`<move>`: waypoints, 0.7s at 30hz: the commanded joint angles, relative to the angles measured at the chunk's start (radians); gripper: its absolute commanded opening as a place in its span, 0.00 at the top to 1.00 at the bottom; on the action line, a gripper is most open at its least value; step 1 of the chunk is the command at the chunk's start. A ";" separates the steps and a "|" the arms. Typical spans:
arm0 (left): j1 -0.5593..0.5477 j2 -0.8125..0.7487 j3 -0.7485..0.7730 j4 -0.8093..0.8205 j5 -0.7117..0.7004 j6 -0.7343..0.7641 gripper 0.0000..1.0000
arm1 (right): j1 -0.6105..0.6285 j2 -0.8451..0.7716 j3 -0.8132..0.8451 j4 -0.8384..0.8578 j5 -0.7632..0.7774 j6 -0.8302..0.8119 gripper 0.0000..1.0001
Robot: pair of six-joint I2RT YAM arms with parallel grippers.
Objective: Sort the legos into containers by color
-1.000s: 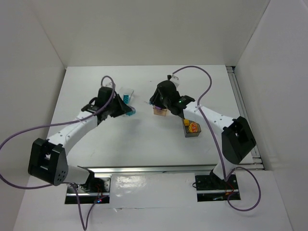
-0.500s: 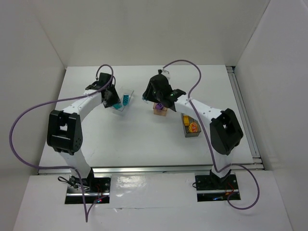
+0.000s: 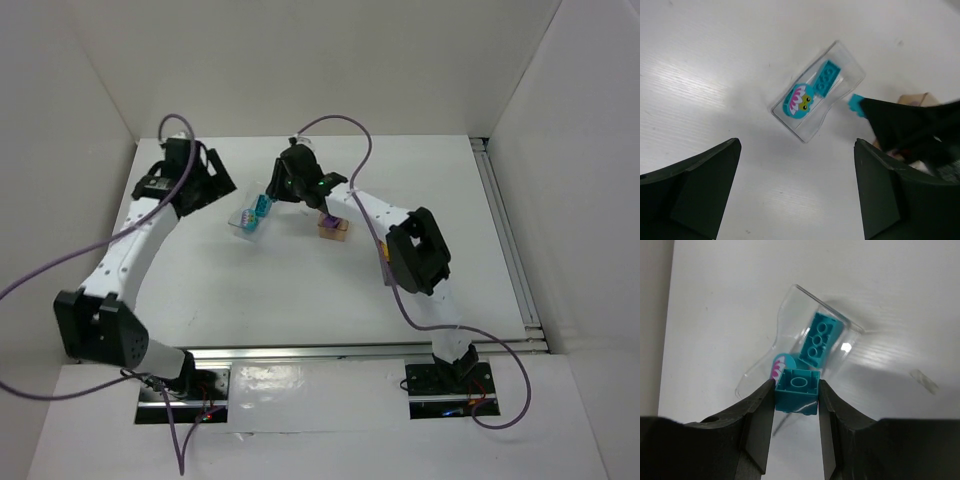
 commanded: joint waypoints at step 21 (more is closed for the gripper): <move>0.121 -0.417 -0.138 -0.021 0.115 0.001 0.00 | 0.043 -0.571 -0.437 -0.206 0.555 -0.079 0.01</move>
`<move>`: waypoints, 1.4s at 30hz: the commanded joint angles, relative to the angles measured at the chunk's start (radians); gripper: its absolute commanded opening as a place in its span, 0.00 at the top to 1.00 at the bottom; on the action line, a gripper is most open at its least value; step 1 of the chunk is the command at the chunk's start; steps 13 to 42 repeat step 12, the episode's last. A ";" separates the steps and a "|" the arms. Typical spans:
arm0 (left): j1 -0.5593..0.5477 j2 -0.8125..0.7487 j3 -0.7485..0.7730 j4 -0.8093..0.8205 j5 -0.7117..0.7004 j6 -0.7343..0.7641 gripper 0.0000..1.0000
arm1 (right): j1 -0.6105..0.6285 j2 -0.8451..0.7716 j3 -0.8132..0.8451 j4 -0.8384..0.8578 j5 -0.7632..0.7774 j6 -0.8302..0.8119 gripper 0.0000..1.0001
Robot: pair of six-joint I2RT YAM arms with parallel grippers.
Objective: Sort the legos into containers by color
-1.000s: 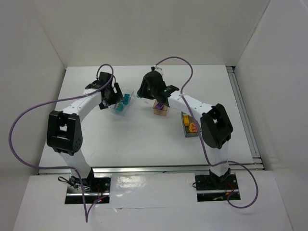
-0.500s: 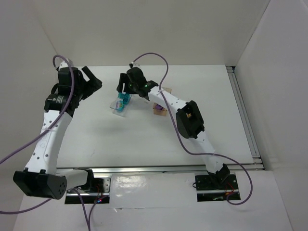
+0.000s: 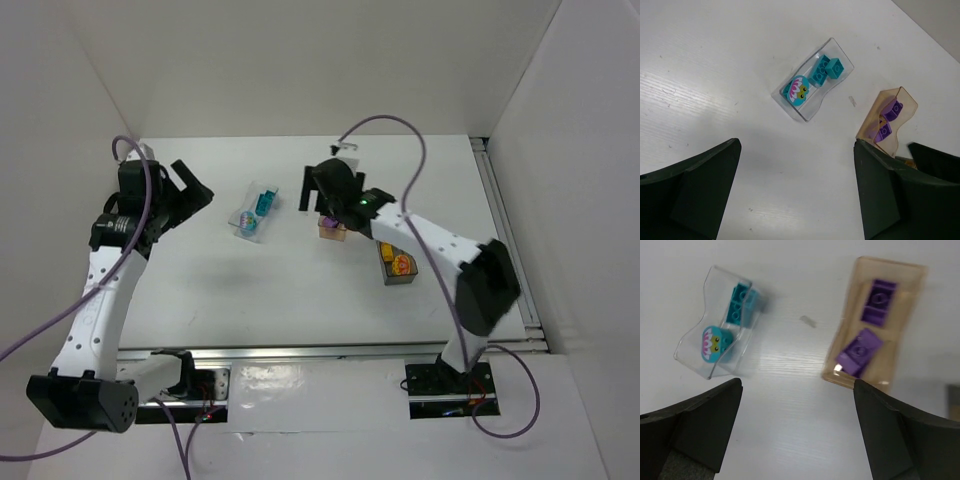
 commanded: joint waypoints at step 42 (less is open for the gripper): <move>0.012 -0.226 -0.132 0.061 0.141 0.067 0.00 | -0.001 -0.848 -0.550 -0.398 0.546 0.165 0.03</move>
